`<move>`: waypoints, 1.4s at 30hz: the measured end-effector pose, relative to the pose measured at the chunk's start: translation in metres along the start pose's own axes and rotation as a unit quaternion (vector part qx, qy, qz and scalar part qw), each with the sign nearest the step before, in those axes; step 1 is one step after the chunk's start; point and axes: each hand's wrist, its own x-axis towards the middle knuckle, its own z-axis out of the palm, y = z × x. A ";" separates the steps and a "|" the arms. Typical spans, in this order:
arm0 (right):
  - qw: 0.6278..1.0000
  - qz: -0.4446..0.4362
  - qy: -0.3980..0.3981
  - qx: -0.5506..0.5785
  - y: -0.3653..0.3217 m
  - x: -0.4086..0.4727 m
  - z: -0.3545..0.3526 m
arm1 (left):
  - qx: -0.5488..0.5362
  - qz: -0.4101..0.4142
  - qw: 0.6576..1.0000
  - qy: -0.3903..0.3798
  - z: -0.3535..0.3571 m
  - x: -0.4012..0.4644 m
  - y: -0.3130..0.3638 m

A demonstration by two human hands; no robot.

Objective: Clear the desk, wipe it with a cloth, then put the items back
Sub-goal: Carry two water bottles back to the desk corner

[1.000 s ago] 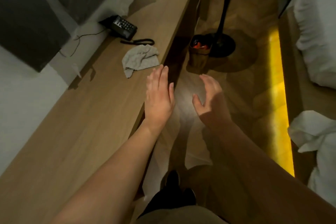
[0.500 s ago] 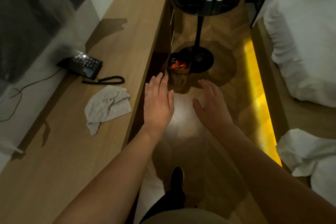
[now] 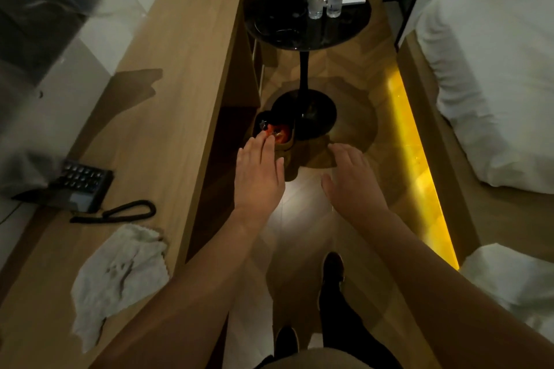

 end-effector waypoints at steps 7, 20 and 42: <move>0.999 0.020 -0.035 -0.006 0.061 0.116 -0.022 | 0.042 0.004 0.999 -0.027 0.046 0.107 0.029; 0.996 0.012 -0.086 -0.037 0.112 0.303 -0.011 | 0.058 -0.001 0.998 -0.039 0.119 0.276 0.032; 0.987 0.077 -0.139 -0.032 0.204 0.635 0.010 | -0.021 -0.041 0.991 -0.123 0.236 0.597 0.044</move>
